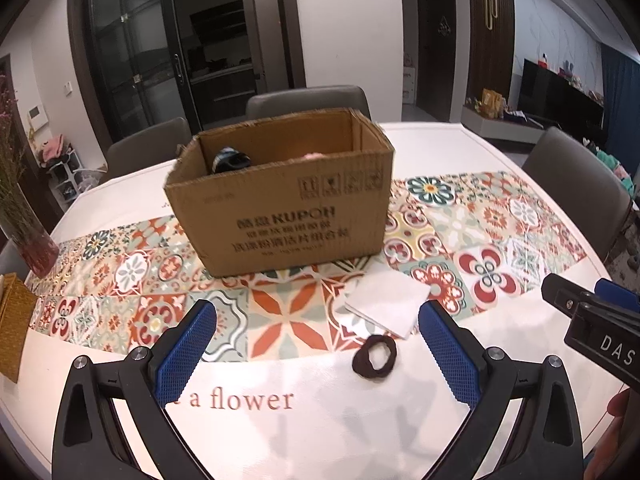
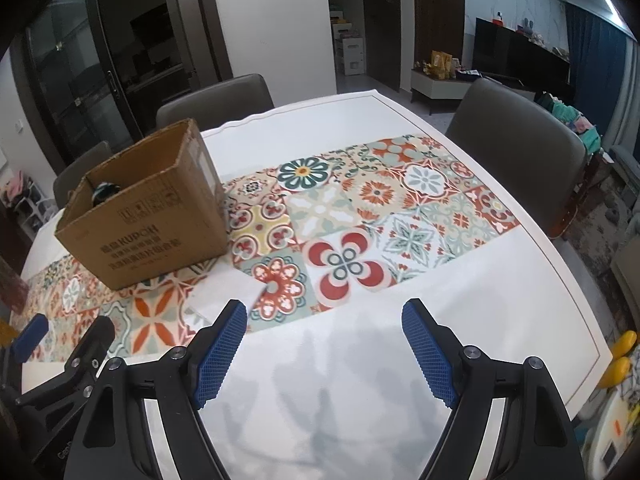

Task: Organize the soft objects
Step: 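Move both tools back toward the white cloth and black hair tie, then grasp the black hair tie with the left tool, then grasp the white cloth with the right tool while the left holds the hair tie, then lift the hair tie and white cloth and carry both over the box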

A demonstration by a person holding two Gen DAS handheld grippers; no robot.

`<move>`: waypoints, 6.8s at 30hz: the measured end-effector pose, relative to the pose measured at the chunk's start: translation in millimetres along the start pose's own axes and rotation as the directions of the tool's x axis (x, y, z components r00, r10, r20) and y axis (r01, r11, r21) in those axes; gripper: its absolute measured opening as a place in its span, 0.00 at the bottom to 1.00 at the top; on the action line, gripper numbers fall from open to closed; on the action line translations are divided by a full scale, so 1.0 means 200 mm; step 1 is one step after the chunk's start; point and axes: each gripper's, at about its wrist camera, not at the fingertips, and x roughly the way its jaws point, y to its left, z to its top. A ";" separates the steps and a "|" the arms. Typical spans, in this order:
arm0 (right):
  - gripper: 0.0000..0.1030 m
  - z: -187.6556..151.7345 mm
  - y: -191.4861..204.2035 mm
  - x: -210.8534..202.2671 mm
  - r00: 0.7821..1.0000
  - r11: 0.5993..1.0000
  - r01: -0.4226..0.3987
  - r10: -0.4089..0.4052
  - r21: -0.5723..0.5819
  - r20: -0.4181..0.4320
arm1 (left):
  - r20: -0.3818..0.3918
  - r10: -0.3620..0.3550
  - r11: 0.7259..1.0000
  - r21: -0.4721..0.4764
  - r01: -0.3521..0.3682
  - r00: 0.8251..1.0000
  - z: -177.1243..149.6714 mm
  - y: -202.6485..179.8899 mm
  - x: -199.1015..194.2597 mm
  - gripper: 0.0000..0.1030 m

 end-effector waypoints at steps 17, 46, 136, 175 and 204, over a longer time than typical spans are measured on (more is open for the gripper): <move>0.78 -0.16 -0.12 0.28 0.996 0.999 0.010 -0.006 0.042 -0.086 | -0.082 -0.036 0.999 0.030 0.039 0.996 -0.18 -0.11 0.27 1.00; 0.79 -0.25 -0.19 0.60 0.981 0.996 0.024 -0.007 0.082 -0.196 | -0.224 -0.070 0.997 0.020 0.076 0.972 -0.31 -0.19 0.57 0.75; 0.11 -0.28 0.73 0.52 0.984 0.972 -0.106 0.073 -0.209 -0.160 | -0.196 -0.006 0.977 -0.210 -0.036 0.981 -0.26 0.58 0.44 0.09; 0.11 -0.05 0.70 -0.07 0.988 0.964 -0.139 0.152 -0.225 0.041 | -0.012 -0.016 0.983 -0.181 0.013 1.000 0.00 0.57 0.00 0.09; 0.11 0.35 0.81 -0.10 0.968 0.956 -0.197 0.224 -0.216 0.109 | 0.065 -0.008 0.991 -0.131 0.016 0.998 0.48 0.59 0.00 0.09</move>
